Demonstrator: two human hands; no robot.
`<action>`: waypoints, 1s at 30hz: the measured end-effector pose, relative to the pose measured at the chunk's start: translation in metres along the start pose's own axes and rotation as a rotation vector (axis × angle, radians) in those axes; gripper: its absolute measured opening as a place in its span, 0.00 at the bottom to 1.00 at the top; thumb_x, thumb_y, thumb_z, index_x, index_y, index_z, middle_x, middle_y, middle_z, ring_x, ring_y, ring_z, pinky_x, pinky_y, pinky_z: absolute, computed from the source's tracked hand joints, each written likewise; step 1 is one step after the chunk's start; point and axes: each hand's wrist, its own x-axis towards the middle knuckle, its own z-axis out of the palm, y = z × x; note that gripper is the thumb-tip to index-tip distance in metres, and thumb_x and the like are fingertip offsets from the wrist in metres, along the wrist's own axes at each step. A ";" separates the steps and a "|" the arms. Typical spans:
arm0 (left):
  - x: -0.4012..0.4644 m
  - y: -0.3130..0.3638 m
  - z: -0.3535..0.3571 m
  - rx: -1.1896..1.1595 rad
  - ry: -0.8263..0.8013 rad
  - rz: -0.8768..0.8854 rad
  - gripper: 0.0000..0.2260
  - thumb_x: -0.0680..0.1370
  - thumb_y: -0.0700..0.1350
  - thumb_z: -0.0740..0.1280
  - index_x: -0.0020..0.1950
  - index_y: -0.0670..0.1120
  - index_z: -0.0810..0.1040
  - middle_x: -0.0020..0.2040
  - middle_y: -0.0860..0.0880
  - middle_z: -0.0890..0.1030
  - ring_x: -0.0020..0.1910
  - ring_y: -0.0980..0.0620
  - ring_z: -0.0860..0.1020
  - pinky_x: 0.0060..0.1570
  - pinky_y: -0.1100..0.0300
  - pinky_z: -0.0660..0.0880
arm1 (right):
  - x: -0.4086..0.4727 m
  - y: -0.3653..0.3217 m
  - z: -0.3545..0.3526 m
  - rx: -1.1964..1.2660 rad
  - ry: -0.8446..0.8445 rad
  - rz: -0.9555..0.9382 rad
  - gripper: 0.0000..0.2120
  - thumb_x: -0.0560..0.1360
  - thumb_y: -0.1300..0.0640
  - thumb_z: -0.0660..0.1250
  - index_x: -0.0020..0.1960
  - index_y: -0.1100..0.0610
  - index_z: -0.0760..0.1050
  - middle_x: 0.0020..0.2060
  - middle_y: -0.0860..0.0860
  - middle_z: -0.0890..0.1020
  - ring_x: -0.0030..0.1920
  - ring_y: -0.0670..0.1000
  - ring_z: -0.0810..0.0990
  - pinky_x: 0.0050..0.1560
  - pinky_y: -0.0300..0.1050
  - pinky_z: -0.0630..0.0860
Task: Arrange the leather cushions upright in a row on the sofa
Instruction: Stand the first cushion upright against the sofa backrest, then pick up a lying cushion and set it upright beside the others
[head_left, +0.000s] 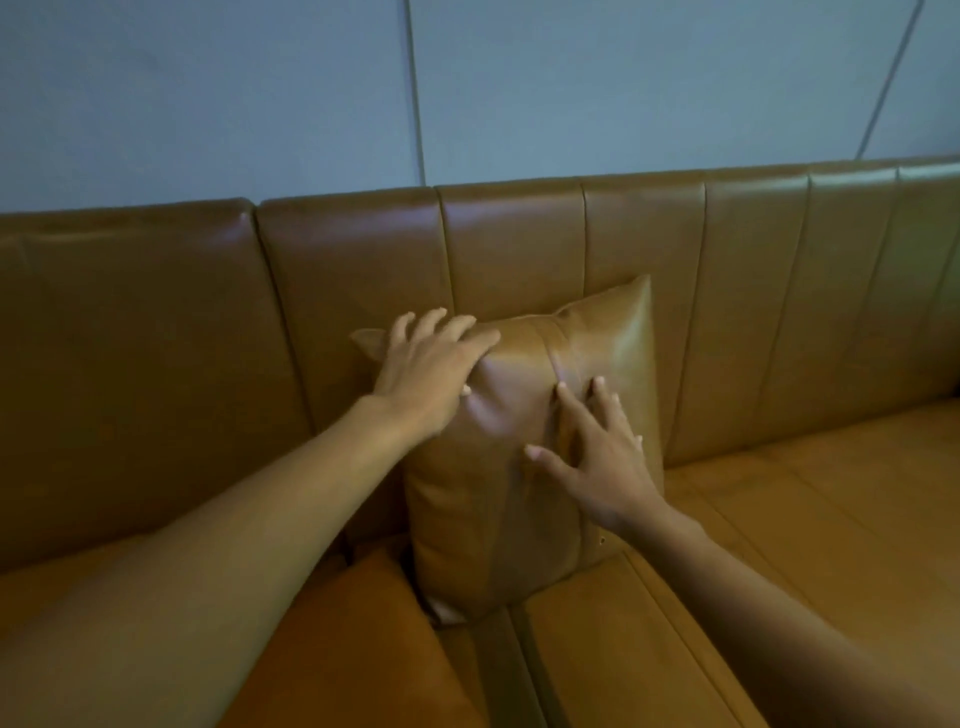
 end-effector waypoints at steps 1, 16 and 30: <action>-0.007 -0.001 0.011 0.034 -0.003 -0.030 0.30 0.82 0.48 0.65 0.81 0.59 0.57 0.83 0.47 0.58 0.81 0.40 0.54 0.76 0.36 0.49 | -0.001 -0.002 0.012 -0.013 -0.018 0.019 0.43 0.77 0.33 0.64 0.82 0.38 0.42 0.83 0.50 0.36 0.82 0.57 0.35 0.77 0.73 0.48; -0.100 -0.045 0.066 -0.022 -0.070 -0.084 0.35 0.81 0.59 0.61 0.82 0.61 0.45 0.83 0.47 0.35 0.80 0.39 0.35 0.76 0.32 0.44 | -0.043 -0.042 0.069 0.028 0.052 0.249 0.46 0.78 0.40 0.66 0.83 0.44 0.39 0.83 0.58 0.36 0.82 0.63 0.40 0.79 0.65 0.54; -0.323 -0.142 0.085 -0.307 -0.386 -0.433 0.29 0.81 0.66 0.54 0.82 0.60 0.56 0.83 0.52 0.36 0.82 0.43 0.41 0.76 0.38 0.51 | -0.147 -0.095 0.137 0.253 -0.510 0.544 0.35 0.80 0.33 0.58 0.81 0.51 0.62 0.78 0.55 0.69 0.76 0.60 0.67 0.73 0.52 0.63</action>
